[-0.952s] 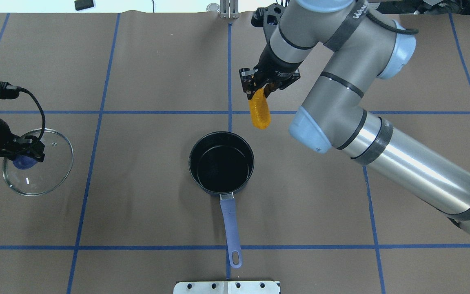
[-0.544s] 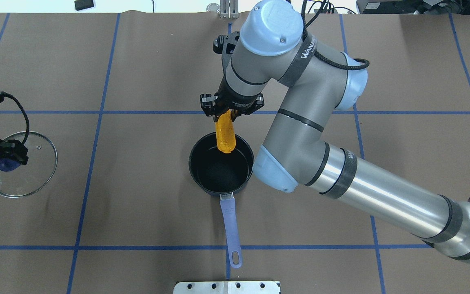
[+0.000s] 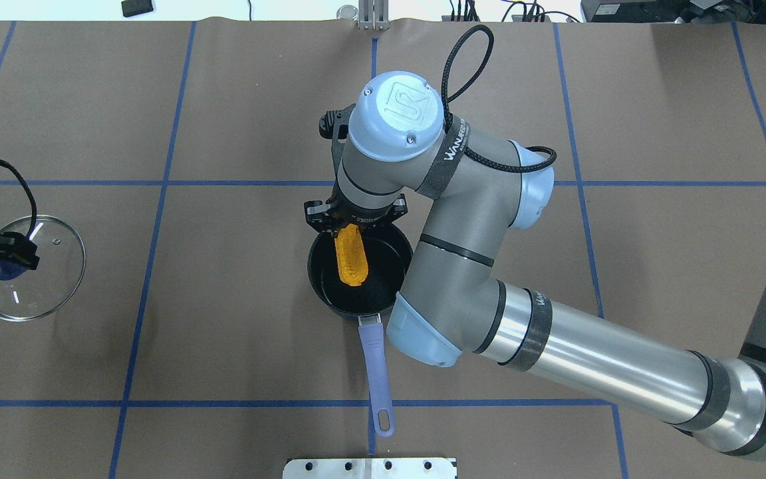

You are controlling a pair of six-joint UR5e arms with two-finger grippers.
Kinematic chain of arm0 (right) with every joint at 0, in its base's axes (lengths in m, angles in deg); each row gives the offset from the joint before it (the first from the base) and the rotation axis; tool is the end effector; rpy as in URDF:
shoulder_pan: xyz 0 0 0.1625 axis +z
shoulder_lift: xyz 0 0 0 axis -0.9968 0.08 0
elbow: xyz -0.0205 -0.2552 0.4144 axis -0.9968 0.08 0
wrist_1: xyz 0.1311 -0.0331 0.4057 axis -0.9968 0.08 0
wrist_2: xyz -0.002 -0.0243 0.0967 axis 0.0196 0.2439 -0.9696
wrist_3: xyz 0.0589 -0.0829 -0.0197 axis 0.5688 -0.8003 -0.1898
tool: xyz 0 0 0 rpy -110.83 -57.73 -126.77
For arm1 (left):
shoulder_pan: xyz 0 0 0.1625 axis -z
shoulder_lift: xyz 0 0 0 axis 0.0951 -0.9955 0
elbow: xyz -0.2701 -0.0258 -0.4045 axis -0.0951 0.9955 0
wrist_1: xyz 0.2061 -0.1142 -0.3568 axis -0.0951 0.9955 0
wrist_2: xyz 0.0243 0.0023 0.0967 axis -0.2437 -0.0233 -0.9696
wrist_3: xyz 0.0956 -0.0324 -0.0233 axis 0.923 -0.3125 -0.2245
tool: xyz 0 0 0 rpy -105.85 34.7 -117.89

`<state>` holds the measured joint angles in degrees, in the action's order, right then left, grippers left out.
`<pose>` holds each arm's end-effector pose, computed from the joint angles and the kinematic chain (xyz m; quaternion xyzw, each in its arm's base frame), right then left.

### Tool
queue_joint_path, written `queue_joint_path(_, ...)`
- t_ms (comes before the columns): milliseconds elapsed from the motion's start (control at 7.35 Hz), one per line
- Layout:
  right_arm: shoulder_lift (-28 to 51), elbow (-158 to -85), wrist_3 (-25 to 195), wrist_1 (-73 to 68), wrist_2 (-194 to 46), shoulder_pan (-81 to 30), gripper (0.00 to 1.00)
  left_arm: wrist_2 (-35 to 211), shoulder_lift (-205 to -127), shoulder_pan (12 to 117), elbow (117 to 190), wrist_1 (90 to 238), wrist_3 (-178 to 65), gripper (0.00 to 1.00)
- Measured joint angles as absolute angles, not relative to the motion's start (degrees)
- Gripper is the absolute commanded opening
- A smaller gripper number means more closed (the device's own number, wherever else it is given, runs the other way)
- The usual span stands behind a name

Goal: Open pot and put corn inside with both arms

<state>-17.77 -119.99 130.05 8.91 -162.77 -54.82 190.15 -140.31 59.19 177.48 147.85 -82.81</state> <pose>-0.6087 -0.4698 0.1417 0.0680 -0.4650 -0.0684 0.8800 0.2130 -0.4185 0.5386 0.0166 0.3723 0.0337 0.9273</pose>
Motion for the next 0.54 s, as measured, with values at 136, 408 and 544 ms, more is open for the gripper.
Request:
queue_joint_path(136,-17.6,-119.6,129.7,8.9,-162.4,-55.3,0.24,190.2,-140.3,59.2,177.4,148.0,-82.9,0.62)
queue_joint_path(408,-17.5,-118.0,128.2,8.8,-161.7,-55.7,0.24,190.2,-140.3,59.2,177.3,148.1,-83.1,0.62)
queue_joint_path(544,-17.6,-117.2,127.2,8.8,-161.5,-55.7,0.24,190.2,-140.3,59.2,177.3,148.1,-83.2,0.62)
